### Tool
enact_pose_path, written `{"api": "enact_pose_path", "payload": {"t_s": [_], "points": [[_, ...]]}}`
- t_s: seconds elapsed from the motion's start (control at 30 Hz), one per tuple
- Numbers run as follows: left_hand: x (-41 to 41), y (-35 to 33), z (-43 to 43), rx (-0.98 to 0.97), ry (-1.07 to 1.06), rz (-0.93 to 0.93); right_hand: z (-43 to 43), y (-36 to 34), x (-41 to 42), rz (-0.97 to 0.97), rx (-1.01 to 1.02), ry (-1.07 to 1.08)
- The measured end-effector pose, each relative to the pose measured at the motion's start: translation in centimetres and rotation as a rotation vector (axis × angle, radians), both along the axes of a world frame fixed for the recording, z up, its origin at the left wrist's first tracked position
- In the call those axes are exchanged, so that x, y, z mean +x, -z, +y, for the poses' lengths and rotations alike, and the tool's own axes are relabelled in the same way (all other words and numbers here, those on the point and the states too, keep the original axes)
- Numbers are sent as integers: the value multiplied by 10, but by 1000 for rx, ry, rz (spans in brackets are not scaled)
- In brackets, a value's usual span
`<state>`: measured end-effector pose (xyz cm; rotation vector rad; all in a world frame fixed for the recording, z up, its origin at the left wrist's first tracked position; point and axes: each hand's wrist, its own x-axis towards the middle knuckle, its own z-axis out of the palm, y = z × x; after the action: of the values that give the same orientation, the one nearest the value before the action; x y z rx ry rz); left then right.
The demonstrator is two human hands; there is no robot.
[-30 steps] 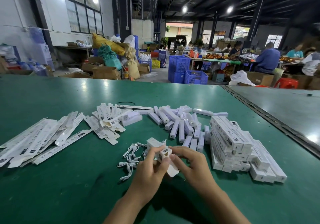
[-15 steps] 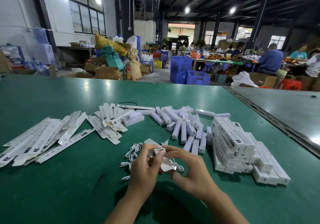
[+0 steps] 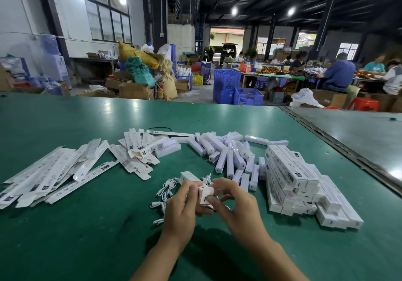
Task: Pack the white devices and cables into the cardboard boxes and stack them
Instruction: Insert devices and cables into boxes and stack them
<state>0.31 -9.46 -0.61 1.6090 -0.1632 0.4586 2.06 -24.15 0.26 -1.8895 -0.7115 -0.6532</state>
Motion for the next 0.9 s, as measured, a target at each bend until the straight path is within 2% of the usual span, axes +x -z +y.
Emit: {"api": "enact_pose_path", "payload": {"t_s": [0.17, 0.3, 0.63, 0.9], "points": [[0, 1, 1, 33, -15, -17, 1, 2, 1, -95, -26, 11], [0, 0, 1, 75, -57, -50, 0, 1, 2, -79, -2, -20], [3, 5, 1, 38, -55, -80, -2, 2, 4, -80, -16, -16], [2, 4, 3, 129, -3, -87, -6, -4, 1, 122, 80, -65]]}}
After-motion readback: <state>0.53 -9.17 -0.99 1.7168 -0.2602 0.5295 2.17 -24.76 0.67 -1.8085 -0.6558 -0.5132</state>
